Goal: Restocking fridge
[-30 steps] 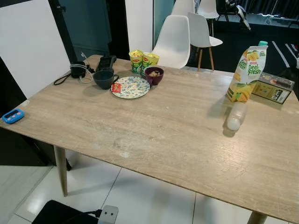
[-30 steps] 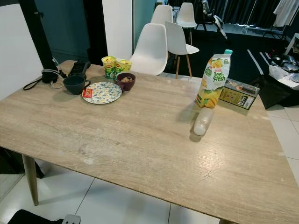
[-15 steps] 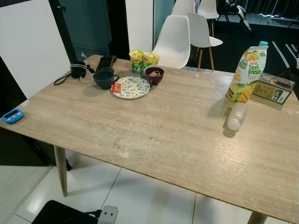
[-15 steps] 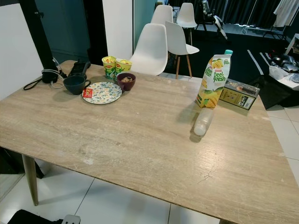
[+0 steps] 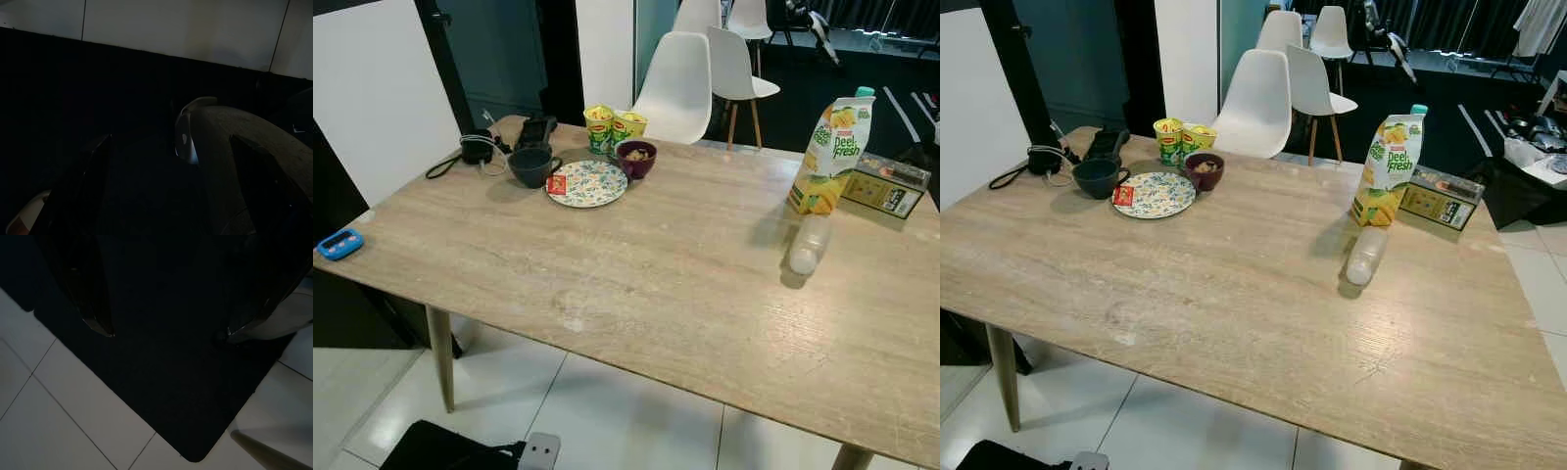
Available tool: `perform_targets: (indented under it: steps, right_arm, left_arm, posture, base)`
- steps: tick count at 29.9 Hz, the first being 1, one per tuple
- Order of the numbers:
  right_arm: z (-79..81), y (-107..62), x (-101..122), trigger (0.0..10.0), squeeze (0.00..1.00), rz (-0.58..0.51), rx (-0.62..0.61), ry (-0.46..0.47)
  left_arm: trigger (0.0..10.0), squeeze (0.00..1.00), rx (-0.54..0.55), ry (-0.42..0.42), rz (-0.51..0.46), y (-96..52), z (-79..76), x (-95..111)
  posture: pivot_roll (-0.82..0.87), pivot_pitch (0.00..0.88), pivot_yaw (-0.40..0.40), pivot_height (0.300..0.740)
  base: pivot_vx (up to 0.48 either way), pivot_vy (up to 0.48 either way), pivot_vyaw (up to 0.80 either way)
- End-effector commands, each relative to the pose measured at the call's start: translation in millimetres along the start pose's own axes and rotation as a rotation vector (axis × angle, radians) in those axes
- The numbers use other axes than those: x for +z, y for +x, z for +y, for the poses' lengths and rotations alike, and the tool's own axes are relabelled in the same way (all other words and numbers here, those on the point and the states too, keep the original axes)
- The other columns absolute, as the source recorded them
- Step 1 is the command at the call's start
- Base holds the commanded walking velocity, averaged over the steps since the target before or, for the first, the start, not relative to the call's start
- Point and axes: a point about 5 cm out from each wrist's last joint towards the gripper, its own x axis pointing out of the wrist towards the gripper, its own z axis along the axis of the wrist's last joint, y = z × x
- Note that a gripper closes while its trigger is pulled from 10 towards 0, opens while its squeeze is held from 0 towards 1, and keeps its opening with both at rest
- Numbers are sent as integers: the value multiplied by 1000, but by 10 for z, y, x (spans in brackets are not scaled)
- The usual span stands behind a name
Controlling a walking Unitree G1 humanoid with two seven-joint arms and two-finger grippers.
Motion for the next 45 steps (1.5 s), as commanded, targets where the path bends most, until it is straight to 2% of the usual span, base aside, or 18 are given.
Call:
perform_targets:
  steps: [1, 9, 10, 11, 13, 14, 22, 29, 30, 31, 32, 33, 34, 35, 37, 40, 43, 45]
  right_arm:
    - [-28, 9, -7, 10000, 0, -4, -11, -35]
    - [-35, -1, -82, 10000, 0, -11, -16, -87]
    - [-317, 135, 259, 10000, 0, -61, -51, -86]
    - [-317, 135, 259, 10000, 0, -61, -51, -86]
    - [-950, 242, 1041, 10000, 0, -165, -146, -84]
    - [-1111, 227, 1240, 10000, 0, -189, -180, -87]
    - [-1190, 216, 1315, 10000, 0, -199, -207, -105]
    - [-1281, 190, 1438, 10000, 0, -228, -246, -43]
    - [-1337, 162, 1550, 10000, 0, -260, -263, -16]
    - [-1428, -9, 2042, 10000, 0, -451, -273, 72]
    - [-1428, -9, 2042, 10000, 0, -451, -273, 72]
    - [-1427, -120, 2279, 10000, 0, -546, -269, 76]
    - [-1427, -120, 2279, 10000, 0, -546, -269, 76]
    - [-1347, -278, 2563, 10000, 0, -664, -223, 78]
    - [-1229, -511, 2894, 10000, 0, -806, -183, 47]
    - [-1163, -653, 3063, 10000, 0, -875, -178, 37]
    - [-977, -1021, 3416, 10000, 0, -1036, -159, 25]
    - [-676, -1290, 3580, 10000, 0, -1159, -18, 22]
  left_arm:
    - [10000, 0, 10, 13, 4, -20, 66, -34]
    - [10000, 0, 24, 72, 39, -107, 302, -173]
    - [10000, 0, 27, 84, 50, -123, 338, -200]
    - [10000, 0, 27, 84, 50, -123, 338, -200]
    - [10000, 0, 42, 76, 47, -138, 397, -193]
    - [10000, 0, 52, 63, 36, -140, 422, -169]
    - [10000, 0, 57, 17, 11, -126, 393, -138]
    - [10000, 0, 47, 17, 12, -118, 360, -143]
    - [10000, 0, 48, 13, 9, -116, 357, -135]
    - [10000, 0, 51, -1, -2, -105, 341, -106]
    - [10000, 0, 51, -1, -2, -105, 341, -106]
    - [10000, 0, 52, -7, -6, -100, 332, -94]
    - [10000, 0, 52, -7, -6, -100, 332, -94]
    - [10000, 0, 51, -18, -12, -93, 316, -80]
    - [10000, 0, 49, -30, -18, -82, 288, -64]
    - [10000, 0, 47, -39, -21, -76, 268, -60]
    - [10000, 0, 44, -57, -25, -63, 222, -53]
    - [10000, 0, 42, -63, -25, -60, 201, -61]
  posture:
    - [33, 0, -21, 740]
    - [-19, 0, 77, 740]
    - [-29, 0, 86, 740]
    - [-29, 0, 86, 740]
    - [-29, 0, 67, 740]
    - [-29, 0, 67, 740]
    - [-27, 0, 54, 740]
    - [-18, 0, 42, 740]
    - [-15, 0, 38, 740]
    - [-10, 0, 23, 740]
    - [-10, 0, 23, 740]
    - [-8, 0, 19, 740]
    - [-8, 0, 19, 740]
    - [-6, 0, 9, 740]
    - [-2, 0, 3, 740]
    - [4, 0, -2, 740]
    - [19, 0, -14, 740]
    - [27, 0, -17, 740]
  base:
    - [0, 0, 0]
    - [0, 0, 0]
    - [0, 0, 0]
    - [0, 0, 0]
    - [0, 0, 0]
    - [0, 0, 0]
    - [0, 0, 0]
    - [0, 0, 0]
    - [0, 0, 0]
    - [0, 0, 0]
    - [0, 0, 0]
    - [0, 0, 0]
    - [0, 0, 0]
    - [0, 0, 0]
    - [0, 0, 0]
    - [0, 0, 0]
    - [0, 0, 0]
    - [0, 0, 0]
